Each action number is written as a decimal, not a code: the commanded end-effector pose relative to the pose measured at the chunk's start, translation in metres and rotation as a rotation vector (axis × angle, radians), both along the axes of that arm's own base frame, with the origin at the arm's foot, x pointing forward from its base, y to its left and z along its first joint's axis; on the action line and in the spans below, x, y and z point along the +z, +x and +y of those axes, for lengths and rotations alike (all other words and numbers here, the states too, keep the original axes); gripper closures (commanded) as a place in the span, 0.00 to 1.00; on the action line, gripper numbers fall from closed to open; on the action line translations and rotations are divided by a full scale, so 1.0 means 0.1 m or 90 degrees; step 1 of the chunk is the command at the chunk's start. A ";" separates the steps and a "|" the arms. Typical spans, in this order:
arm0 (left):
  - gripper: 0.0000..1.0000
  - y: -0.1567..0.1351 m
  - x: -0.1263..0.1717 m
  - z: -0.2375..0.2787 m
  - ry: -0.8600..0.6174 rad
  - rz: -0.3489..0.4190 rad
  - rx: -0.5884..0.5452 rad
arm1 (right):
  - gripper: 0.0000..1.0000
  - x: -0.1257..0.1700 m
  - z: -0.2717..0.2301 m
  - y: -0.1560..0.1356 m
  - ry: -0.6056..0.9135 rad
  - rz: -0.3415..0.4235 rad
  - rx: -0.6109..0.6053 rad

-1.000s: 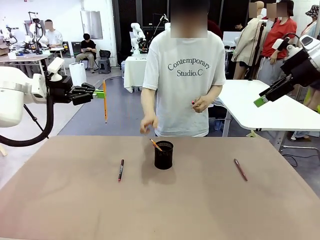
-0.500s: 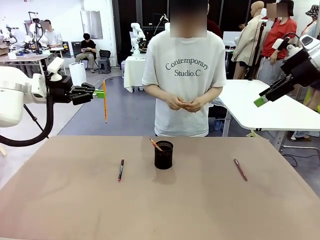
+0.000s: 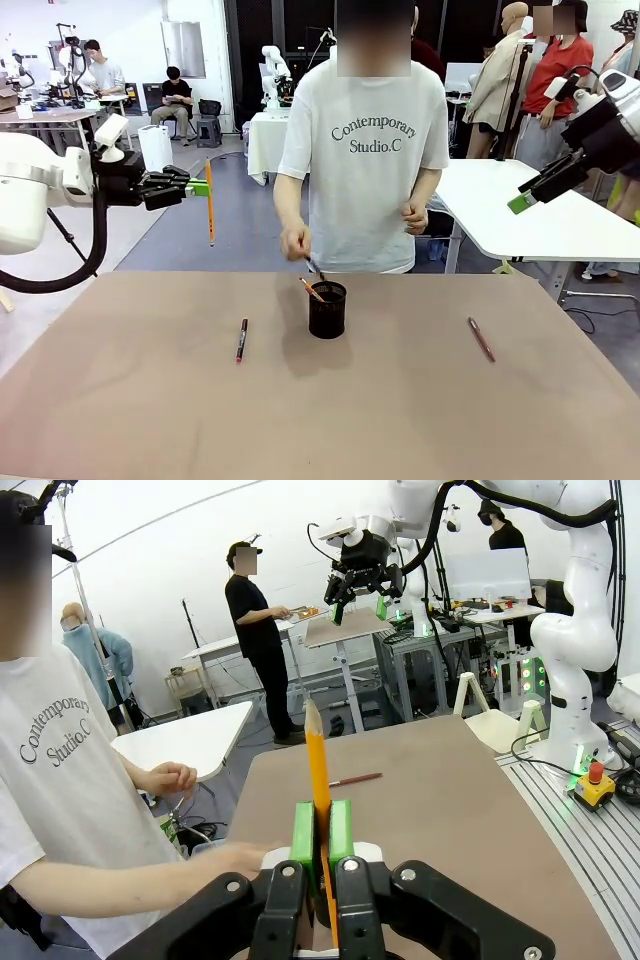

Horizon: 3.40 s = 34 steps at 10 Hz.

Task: Place the pens into the pen holder.
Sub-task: Pick up a writing instrument from the table and place it into the Pen holder.

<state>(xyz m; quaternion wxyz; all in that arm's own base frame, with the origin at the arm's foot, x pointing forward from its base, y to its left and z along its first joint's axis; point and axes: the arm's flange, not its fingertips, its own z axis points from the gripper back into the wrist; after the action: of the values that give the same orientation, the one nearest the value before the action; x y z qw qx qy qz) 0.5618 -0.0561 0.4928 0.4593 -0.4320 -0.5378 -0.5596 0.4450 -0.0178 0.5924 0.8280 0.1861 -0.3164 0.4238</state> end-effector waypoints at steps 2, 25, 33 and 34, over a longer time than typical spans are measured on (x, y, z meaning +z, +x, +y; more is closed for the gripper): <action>1.00 0.01 0.02 0.00 0.000 -0.003 0.000 | 0.00 0.01 0.00 0.00 0.005 -0.003 0.003; 1.00 0.47 -0.89 -1.91 -0.097 -0.001 -0.111 | 0.00 0.01 0.00 0.00 0.005 -0.003 0.003; 1.00 0.34 -1.28 -2.20 -0.094 0.044 -0.148 | 0.00 0.01 0.00 0.00 0.005 -0.003 0.003; 1.00 0.36 -1.34 -2.21 -0.095 0.041 -0.148 | 0.00 0.01 0.00 0.00 0.005 -0.003 0.003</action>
<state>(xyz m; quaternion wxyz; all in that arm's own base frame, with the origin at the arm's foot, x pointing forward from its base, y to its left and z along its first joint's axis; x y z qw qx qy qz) 0.5978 -0.2769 0.3591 0.3750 -0.5420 -0.5095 -0.5532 0.4450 -0.0181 0.5924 0.8284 0.1858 -0.3162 0.4235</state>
